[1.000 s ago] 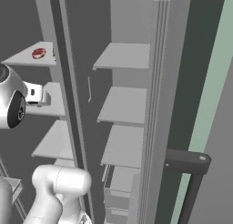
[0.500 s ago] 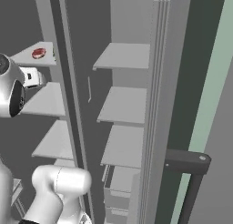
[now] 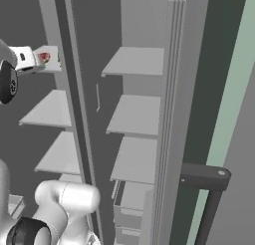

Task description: Gather the cucumber and lemon from the fridge and place them on a tray on the dining counter. Then gather the steak and fish from the fridge and place them on the other tray.

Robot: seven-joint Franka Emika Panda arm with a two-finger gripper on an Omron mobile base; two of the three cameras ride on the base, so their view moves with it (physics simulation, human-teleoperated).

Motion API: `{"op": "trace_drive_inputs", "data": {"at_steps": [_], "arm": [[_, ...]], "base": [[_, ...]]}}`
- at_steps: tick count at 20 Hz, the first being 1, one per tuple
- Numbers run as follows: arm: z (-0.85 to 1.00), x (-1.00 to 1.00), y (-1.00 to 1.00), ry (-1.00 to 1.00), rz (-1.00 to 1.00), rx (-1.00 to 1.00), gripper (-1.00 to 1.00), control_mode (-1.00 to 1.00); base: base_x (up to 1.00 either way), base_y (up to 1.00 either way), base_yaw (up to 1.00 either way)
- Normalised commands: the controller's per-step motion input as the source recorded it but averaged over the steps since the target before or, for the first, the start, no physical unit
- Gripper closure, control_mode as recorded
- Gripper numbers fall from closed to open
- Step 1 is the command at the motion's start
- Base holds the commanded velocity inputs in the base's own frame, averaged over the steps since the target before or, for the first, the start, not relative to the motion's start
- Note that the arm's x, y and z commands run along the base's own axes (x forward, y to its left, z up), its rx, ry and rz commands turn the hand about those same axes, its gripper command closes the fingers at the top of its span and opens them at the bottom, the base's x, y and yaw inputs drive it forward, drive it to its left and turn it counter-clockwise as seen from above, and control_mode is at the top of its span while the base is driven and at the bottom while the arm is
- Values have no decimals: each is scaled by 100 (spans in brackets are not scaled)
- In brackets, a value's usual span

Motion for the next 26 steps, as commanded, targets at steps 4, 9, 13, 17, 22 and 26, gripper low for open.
{"op": "trace_drive_inputs", "data": {"at_steps": [4,9,13,17,22,26], "arm": [[27,37,-11,0,-3,0,-100,-100],[1,58,-11,8,-3,0,-100,-100],[-3,62,-1,10,-6,0,-100,-100],[-3,65,0,7,-4,0,-100,-100],[-8,74,5,5,0,0,-100,-100],[-19,69,16,4,0,-1,-100,-100]], "base": [[0,0,0],[0,0,0],[0,0,0],[0,0,0],[0,0,0],[0,0,0]]}}
